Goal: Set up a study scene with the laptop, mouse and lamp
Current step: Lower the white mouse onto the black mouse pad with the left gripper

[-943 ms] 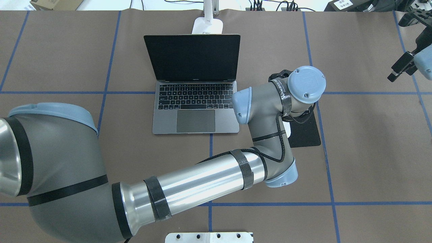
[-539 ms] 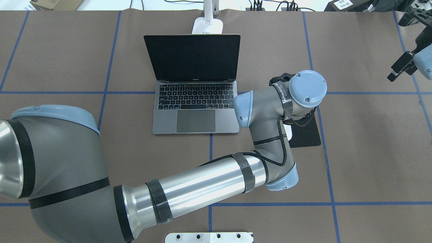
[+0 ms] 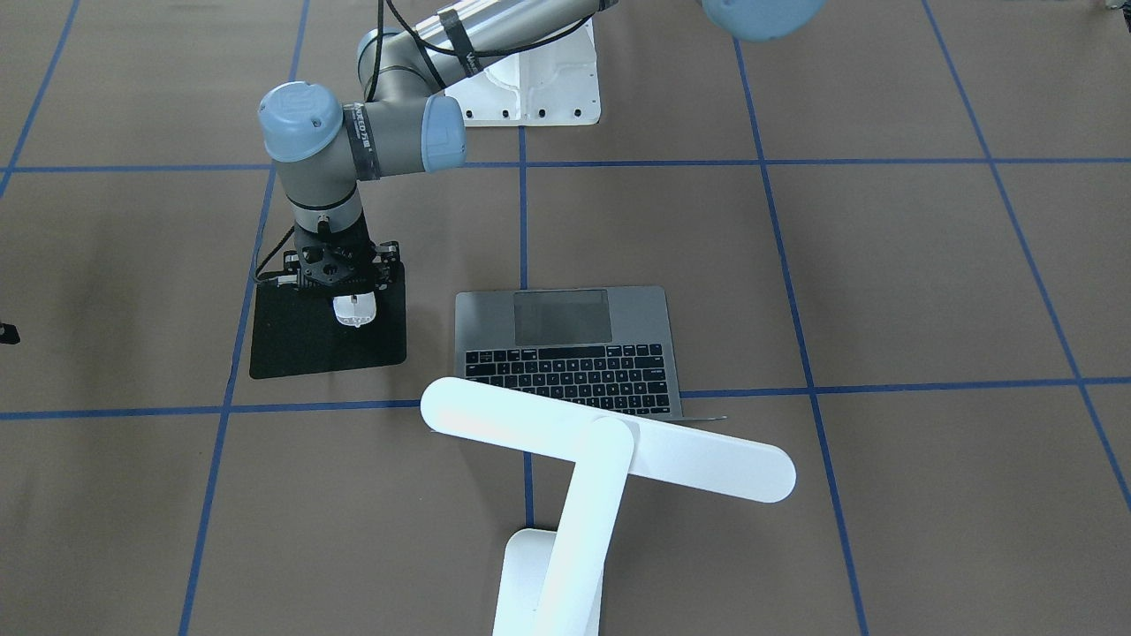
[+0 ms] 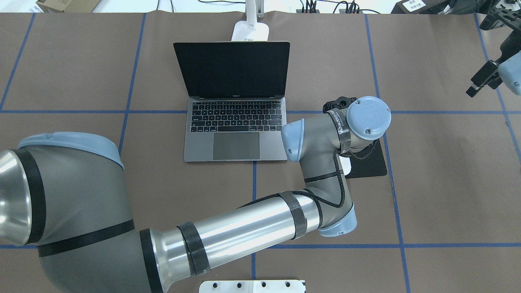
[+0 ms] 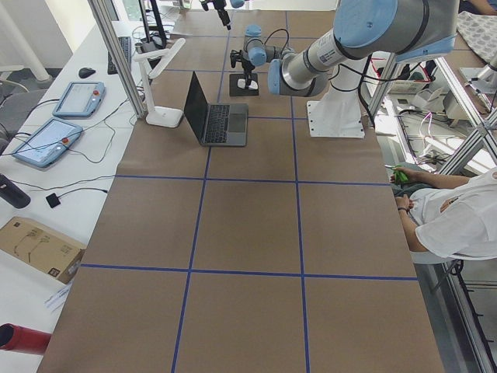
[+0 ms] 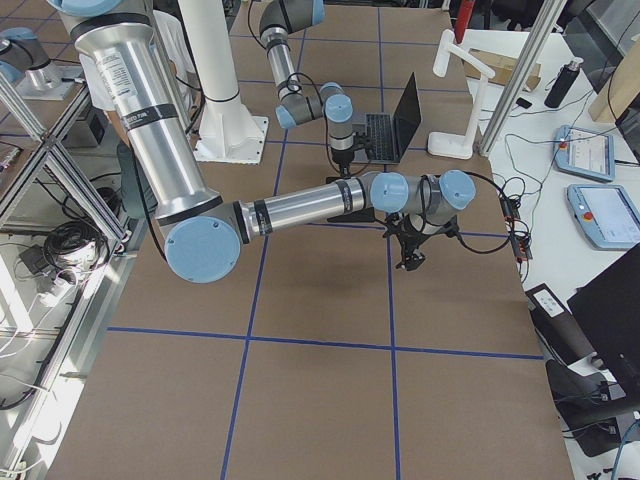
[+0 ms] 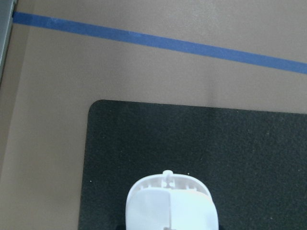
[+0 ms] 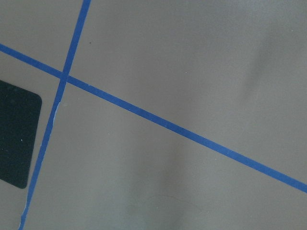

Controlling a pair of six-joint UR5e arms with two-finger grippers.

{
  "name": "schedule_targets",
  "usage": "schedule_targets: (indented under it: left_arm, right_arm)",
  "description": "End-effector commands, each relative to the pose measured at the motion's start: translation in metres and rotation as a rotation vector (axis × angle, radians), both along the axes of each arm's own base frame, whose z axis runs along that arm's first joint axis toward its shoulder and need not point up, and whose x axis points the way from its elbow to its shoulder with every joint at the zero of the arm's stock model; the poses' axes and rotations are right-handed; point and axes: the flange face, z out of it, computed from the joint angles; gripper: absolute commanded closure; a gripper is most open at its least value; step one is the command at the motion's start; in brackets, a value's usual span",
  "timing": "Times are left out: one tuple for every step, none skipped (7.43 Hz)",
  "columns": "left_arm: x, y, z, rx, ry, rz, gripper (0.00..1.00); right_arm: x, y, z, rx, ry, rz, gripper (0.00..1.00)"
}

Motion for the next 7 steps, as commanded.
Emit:
schedule_targets:
  left_arm:
    - [0.000,0.000,0.000,0.001,0.001,0.000,0.11]
    - [0.000,0.000,0.000,0.002,0.000,-0.001,0.00]
    - [0.000,0.000,0.000,0.004,0.002,0.000,0.00]
    - [-0.002,0.000,-0.005,0.010,0.008,0.004,0.00]
    - [-0.009,-0.002,-0.014,0.023,0.026,0.007,0.00]
    - [-0.025,-0.005,-0.013,0.021,0.034,0.006,0.00]
    - [-0.060,-0.001,0.014,-0.012,0.005,0.048,0.00]
  right_arm:
    - [0.000,0.000,-0.001,0.001,-0.004,-0.001,0.01]
    - [0.000,0.000,-0.001,0.000,-0.004,0.000,0.01]
    - [0.000,0.000,-0.001,0.000,-0.004,0.000,0.01]
    - [0.000,0.000,-0.003,0.004,-0.005,0.000,0.01]
    - [0.000,-0.001,-0.006,0.004,-0.004,0.005,0.01]
    - [0.000,-0.001,-0.007,0.006,-0.005,0.005,0.01]
    - [0.000,-0.001,-0.006,0.006,-0.003,0.005,0.01]
